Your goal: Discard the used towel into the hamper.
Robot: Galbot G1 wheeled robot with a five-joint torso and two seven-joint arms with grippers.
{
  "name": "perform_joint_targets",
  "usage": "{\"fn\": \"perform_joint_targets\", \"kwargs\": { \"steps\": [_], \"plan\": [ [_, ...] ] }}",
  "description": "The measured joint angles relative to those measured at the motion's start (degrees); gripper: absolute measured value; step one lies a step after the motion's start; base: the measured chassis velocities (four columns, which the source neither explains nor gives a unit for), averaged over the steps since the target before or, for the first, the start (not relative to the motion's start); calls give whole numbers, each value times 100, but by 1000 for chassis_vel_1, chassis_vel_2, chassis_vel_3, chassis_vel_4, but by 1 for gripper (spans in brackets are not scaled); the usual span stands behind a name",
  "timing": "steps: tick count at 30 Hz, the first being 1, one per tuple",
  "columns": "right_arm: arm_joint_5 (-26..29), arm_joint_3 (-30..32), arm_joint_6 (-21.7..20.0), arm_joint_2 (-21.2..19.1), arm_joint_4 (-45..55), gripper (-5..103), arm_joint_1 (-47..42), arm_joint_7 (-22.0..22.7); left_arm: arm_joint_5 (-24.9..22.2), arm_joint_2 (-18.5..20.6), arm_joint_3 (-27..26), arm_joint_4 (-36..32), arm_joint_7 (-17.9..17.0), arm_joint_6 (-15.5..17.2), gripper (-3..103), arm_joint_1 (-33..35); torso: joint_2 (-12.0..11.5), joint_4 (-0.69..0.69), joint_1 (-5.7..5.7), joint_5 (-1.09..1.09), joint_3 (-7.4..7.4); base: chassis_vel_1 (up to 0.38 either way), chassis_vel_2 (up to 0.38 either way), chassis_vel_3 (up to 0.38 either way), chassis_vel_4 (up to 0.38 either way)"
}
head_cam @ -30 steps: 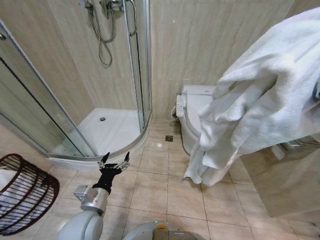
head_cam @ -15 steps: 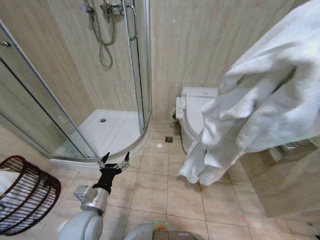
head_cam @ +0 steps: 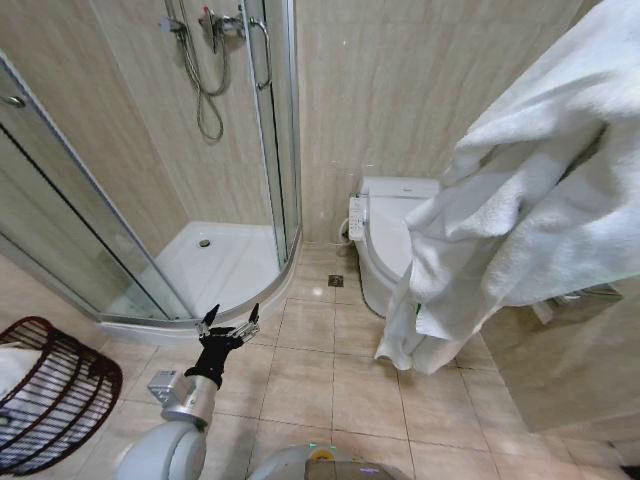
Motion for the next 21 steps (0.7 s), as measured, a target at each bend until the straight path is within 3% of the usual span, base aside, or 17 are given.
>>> {"fn": "perform_joint_targets", "kwargs": {
  "steps": [5, 21],
  "plan": [
    [288, 6, -81, -91, -2, 13, 39, 188, 0, 0, 0, 0, 0, 0, 100, 0, 124, 0, 41, 0, 84, 0, 0, 0, 0],
    [572, 13, -200, -100, -3, 13, 79, 182, 0, 0, 0, 0, 0, 0, 100, 0, 502, 0, 186, 1, 315, 0, 0, 0, 0]
  ]
}}
